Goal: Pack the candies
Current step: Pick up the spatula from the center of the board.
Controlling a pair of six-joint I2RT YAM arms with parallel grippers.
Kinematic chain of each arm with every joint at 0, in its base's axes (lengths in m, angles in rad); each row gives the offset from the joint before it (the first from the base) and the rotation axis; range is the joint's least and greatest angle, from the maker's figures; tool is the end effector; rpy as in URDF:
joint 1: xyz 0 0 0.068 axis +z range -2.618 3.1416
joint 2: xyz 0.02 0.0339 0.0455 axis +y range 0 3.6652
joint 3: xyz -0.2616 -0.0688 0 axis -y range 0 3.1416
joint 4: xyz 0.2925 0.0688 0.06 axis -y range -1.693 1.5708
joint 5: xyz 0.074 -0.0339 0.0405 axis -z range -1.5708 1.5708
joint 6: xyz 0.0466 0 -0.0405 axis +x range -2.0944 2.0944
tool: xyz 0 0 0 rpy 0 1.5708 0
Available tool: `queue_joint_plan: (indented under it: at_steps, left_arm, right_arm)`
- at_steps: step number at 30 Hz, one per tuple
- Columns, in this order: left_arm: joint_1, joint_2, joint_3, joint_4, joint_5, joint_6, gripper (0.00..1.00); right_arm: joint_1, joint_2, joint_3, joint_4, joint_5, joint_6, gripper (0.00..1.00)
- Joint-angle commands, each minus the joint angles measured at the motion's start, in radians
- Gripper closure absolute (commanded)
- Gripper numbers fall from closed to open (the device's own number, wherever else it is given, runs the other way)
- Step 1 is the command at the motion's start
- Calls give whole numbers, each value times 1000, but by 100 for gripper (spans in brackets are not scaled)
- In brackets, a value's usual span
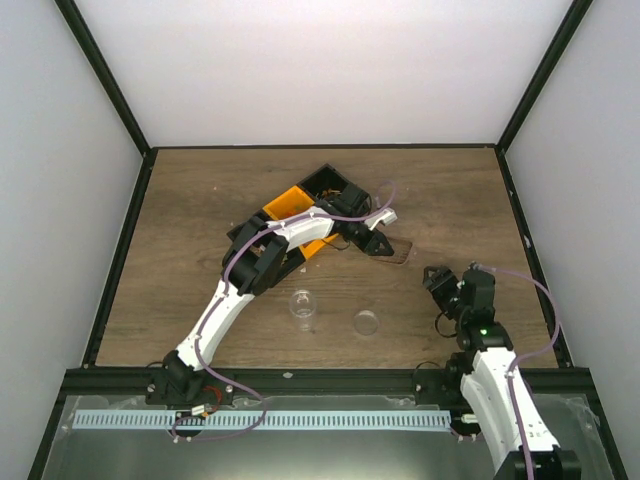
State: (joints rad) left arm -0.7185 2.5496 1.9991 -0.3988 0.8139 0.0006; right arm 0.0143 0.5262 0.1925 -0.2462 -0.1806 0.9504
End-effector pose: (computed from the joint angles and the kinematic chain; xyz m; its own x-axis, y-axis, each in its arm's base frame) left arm 0.4139 -0.4069 0.0714 -0.6116 0.5353 -0.5826 0.7710 0.2380 -0.5907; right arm 0.1899 0.0111 0.1401 -0.4522 0.7940 -0.4062 0.3503 0.5770 0.7378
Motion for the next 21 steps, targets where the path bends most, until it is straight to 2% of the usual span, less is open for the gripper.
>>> queue_joint_plan:
  at_steps: [1, 4, 6, 10, 14, 18, 21]
  left_arm:
    - [4, 34, -17, -17, -28, 10, 77]
    - [4, 35, -23, -16, -26, 13, 77]
    - [4, 38, -27, -13, -27, 13, 77]
    - [4, 39, -33, -14, -30, 17, 77]
    - [5, 38, -41, -14, -30, 29, 77]
    - [4, 44, -46, -14, -15, 44, 77]
    - [4, 50, -45, -16, -13, 49, 77]
  right_arm:
    - [-9, 46, -1, 93, -14, -17, 31]
    - [-11, 115, 16, 143, -10, -44, 29]
    - [-13, 174, 31, 174, -11, -66, 23]
    - [-25, 290, 48, 253, -48, -113, 17]
    - [-72, 349, 60, 347, -107, -186, 9]
    - [-103, 397, 67, 450, -149, -252, 9]
    - [-140, 487, 89, 516, -234, -287, 11]
